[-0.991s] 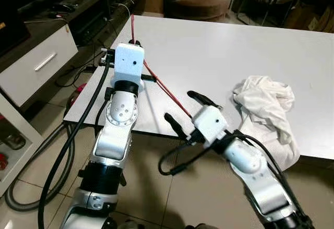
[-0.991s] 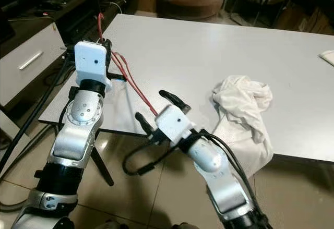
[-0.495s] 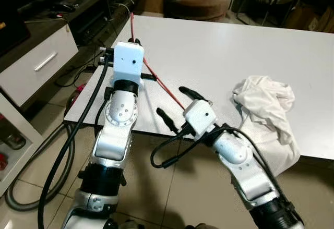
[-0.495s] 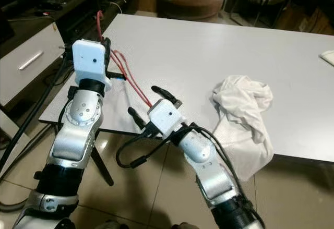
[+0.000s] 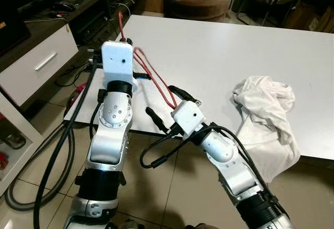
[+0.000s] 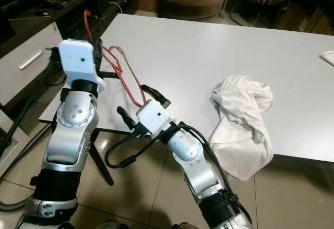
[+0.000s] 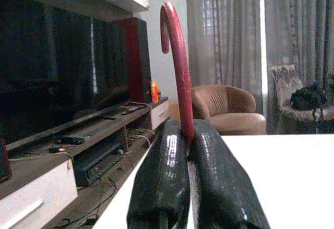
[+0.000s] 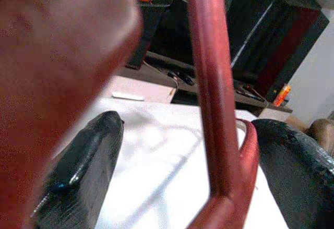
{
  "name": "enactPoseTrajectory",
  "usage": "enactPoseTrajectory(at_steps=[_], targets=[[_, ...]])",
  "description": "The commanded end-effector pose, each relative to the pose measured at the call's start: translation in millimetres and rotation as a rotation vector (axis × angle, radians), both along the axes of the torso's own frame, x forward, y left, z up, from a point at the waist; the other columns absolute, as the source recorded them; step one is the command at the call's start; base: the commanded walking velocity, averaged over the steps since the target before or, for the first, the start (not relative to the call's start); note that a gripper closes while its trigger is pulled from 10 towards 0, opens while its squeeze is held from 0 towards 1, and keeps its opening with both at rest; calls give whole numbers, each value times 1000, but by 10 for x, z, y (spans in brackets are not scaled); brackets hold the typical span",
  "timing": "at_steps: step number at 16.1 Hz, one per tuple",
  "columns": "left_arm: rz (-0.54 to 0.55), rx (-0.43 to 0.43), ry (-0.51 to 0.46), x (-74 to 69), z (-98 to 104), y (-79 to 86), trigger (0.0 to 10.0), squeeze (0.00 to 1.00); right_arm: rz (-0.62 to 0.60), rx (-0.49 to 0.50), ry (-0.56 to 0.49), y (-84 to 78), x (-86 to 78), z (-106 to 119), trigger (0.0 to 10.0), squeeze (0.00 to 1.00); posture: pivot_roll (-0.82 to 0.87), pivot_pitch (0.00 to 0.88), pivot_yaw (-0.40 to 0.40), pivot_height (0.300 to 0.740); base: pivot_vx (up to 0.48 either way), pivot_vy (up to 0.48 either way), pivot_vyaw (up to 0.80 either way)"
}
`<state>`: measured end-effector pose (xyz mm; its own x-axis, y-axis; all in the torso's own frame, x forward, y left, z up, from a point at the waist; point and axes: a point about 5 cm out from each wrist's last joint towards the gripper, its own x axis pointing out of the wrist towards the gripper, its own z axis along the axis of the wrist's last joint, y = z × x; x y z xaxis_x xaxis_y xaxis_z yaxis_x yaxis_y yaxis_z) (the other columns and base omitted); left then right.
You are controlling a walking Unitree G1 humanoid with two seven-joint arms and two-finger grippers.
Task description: Hang hanger
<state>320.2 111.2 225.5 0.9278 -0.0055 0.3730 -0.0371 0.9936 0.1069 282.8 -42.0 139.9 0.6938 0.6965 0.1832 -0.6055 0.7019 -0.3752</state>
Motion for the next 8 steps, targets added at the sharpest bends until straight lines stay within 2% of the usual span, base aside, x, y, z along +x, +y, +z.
enactPoseTrajectory(at_steps=[1, 2, 8], targets=[[-186, -12, 34, -84, -61, -327, 10000, 0, -26, 40, -40, 69, 111, 179, 2902, 0, -111, 56, 15, 740, 0, 0, 0], [-205, -25, 36, -96, -57, -341, 10000, 0, -35, 52, -50, 69, 129, 197, 0, 0, -109, 56, 15, 740, 0, 0, 0], [-336, -18, 83, -181, -115, -481, 10000, 0, -50, 63, -123, 75, 154, 260, 0, 0, -109, 53, 14, 740, 0, 0, 0]])
